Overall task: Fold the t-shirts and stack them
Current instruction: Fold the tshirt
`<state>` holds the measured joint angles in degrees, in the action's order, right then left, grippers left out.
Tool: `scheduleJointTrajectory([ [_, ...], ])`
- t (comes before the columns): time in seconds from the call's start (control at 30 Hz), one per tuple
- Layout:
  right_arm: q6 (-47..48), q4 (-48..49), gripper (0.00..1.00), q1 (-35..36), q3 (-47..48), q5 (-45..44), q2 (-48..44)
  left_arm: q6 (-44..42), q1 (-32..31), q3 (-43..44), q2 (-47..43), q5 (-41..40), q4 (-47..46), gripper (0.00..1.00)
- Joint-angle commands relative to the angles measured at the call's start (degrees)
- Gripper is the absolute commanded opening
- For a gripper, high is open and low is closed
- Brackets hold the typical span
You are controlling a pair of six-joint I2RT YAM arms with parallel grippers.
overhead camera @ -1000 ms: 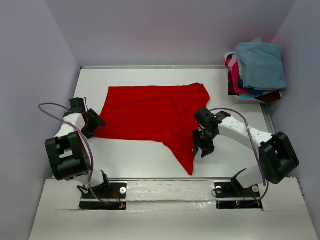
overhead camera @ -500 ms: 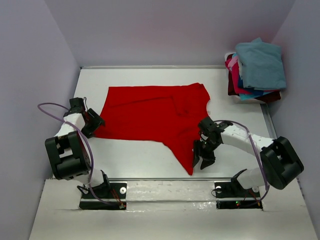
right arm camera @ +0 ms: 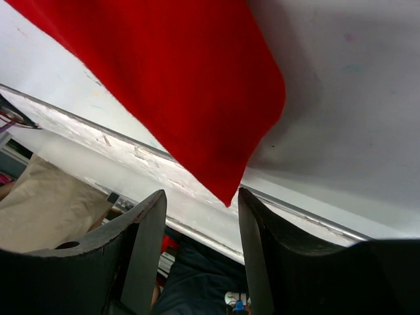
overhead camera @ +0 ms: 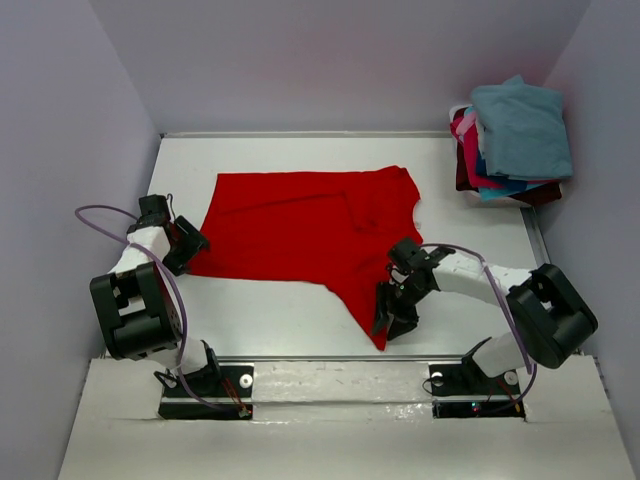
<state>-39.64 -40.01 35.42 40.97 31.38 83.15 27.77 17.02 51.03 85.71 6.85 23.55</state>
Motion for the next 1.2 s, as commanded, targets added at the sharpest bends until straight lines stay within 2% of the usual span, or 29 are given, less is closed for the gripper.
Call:
scheduleJointTrajectory([
  [0.0,-1.9,4.3,0.54,1.6,-1.8,2.6,0.6,-0.1,0.4,2.1,-0.3,-0.4,0.1,0.76],
  [0.33,-3.6,6.9,0.53,2.1,-4.5,2.8,0.0,-0.3,0.4,1.9,-0.1,0.1,-0.4,0.76],
  [0.53,-5.0,9.2,0.35,2.1,-5.1,2.8,0.9,-0.3,0.4,1.8,0.0,0.0,-0.4,0.76],
  [0.6,-5.1,9.4,0.32,2.1,-5.0,2.7,1.1,-0.4,0.4,1.8,0.1,-0.3,-0.5,0.76],
  [1.17,-4.4,6.8,0.31,2.1,-1.0,1.0,1.0,-0.8,0.4,1.9,-2.2,-6.3,4.4,0.76],
])
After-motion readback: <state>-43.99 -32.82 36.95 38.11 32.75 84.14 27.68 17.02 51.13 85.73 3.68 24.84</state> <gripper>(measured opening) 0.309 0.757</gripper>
